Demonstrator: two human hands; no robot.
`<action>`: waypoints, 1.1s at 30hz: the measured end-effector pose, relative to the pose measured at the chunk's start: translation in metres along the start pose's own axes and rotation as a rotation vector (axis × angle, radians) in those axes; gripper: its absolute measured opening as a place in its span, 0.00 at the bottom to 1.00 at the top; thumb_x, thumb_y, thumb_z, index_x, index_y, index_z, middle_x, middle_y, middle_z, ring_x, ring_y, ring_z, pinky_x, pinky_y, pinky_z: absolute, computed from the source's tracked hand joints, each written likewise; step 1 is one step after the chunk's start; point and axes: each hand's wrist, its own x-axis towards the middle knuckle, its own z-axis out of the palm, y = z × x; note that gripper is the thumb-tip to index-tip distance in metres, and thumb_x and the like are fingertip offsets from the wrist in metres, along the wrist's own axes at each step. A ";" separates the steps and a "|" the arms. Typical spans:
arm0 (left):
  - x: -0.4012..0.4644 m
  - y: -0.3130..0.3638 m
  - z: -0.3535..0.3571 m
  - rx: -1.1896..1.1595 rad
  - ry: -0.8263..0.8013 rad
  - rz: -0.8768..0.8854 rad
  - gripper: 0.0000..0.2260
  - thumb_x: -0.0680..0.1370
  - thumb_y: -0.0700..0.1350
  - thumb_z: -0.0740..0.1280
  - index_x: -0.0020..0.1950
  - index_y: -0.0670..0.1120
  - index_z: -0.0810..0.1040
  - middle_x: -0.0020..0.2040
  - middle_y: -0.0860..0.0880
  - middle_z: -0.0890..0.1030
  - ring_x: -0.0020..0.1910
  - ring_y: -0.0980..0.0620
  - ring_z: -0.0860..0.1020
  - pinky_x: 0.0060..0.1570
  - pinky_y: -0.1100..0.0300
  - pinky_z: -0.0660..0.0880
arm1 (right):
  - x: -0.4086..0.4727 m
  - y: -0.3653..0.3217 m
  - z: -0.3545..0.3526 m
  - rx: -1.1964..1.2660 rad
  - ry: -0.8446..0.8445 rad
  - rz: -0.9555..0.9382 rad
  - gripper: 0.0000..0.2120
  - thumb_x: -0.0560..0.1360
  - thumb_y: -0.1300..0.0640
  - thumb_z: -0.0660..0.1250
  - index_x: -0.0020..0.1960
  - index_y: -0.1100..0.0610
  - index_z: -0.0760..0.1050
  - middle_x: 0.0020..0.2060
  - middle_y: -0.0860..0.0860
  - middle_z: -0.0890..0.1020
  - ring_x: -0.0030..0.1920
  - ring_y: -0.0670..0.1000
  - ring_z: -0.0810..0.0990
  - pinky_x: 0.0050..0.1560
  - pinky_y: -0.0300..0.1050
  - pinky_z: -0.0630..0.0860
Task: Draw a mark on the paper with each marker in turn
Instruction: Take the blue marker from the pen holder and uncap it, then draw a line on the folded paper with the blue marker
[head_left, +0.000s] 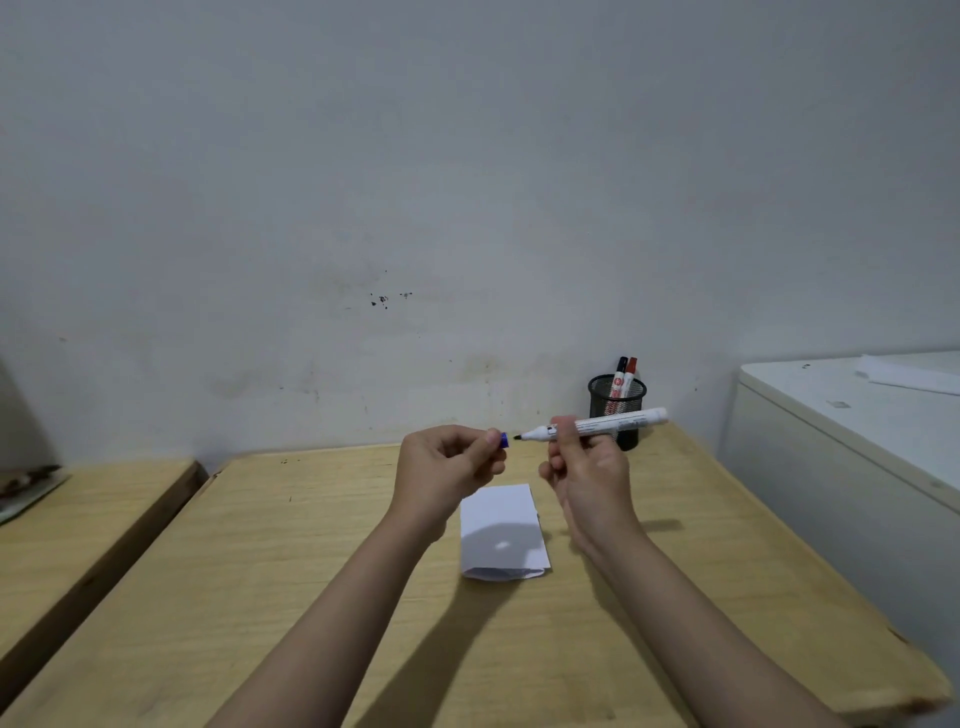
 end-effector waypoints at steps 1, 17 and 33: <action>0.002 -0.002 -0.005 -0.030 0.017 -0.030 0.05 0.72 0.39 0.71 0.40 0.38 0.82 0.33 0.43 0.82 0.31 0.52 0.81 0.42 0.55 0.80 | 0.003 -0.002 -0.002 0.016 0.026 -0.004 0.07 0.77 0.59 0.64 0.42 0.60 0.74 0.29 0.51 0.70 0.23 0.42 0.69 0.28 0.37 0.71; 0.055 -0.109 -0.074 0.794 0.098 -0.189 0.14 0.68 0.31 0.66 0.52 0.42 0.80 0.44 0.46 0.79 0.45 0.48 0.78 0.43 0.60 0.71 | 0.015 0.033 -0.032 -0.440 0.094 -0.008 0.09 0.75 0.55 0.67 0.40 0.60 0.76 0.28 0.50 0.75 0.23 0.45 0.72 0.26 0.35 0.71; 0.007 -0.132 -0.026 1.014 -0.344 0.207 0.15 0.72 0.52 0.64 0.56 0.46 0.76 0.57 0.53 0.74 0.58 0.55 0.71 0.53 0.63 0.71 | 0.051 0.083 -0.023 -0.392 0.124 0.141 0.06 0.73 0.59 0.70 0.42 0.59 0.74 0.30 0.52 0.81 0.27 0.45 0.81 0.40 0.50 0.79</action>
